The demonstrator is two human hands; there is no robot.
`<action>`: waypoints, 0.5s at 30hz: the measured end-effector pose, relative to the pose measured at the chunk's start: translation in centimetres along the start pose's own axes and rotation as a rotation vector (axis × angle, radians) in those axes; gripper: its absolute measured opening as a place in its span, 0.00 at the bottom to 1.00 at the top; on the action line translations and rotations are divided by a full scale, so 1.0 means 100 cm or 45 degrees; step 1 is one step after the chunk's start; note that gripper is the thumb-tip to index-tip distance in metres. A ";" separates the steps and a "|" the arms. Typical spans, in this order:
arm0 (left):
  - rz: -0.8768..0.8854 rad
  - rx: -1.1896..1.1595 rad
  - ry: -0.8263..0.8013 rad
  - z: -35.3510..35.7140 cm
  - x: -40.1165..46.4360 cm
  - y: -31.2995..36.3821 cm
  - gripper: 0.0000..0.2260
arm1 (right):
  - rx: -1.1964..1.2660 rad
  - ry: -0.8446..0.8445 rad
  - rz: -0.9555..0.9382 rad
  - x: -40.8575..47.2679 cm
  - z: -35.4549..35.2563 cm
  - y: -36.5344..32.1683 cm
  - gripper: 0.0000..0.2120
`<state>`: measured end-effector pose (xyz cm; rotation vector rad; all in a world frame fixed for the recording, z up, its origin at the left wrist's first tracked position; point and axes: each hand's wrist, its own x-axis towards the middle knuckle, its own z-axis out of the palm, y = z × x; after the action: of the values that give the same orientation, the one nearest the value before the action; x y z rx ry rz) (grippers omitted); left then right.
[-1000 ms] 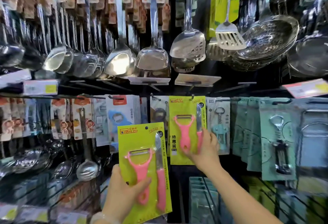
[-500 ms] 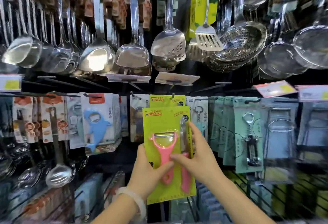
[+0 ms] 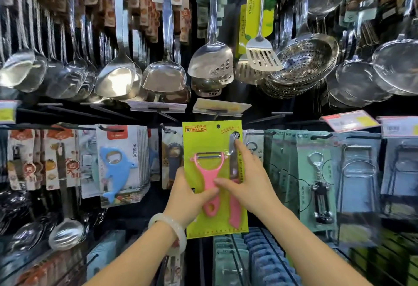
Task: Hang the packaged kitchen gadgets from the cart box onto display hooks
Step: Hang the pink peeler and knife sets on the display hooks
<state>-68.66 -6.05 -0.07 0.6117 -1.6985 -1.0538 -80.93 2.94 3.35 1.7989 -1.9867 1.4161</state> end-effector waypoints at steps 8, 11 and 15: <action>-0.050 0.038 0.023 0.004 0.011 -0.013 0.27 | -0.018 -0.037 0.060 0.011 0.011 0.011 0.45; -0.092 0.174 0.068 0.007 0.018 -0.017 0.28 | -0.005 -0.028 0.091 0.020 0.018 0.015 0.45; -0.151 0.322 0.102 0.008 0.026 -0.025 0.25 | -0.002 -0.013 0.112 0.026 0.026 0.019 0.44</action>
<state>-70.55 -9.03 -1.04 0.9143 -1.7557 -0.8899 -82.01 -0.99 2.49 1.7417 -2.0957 1.4313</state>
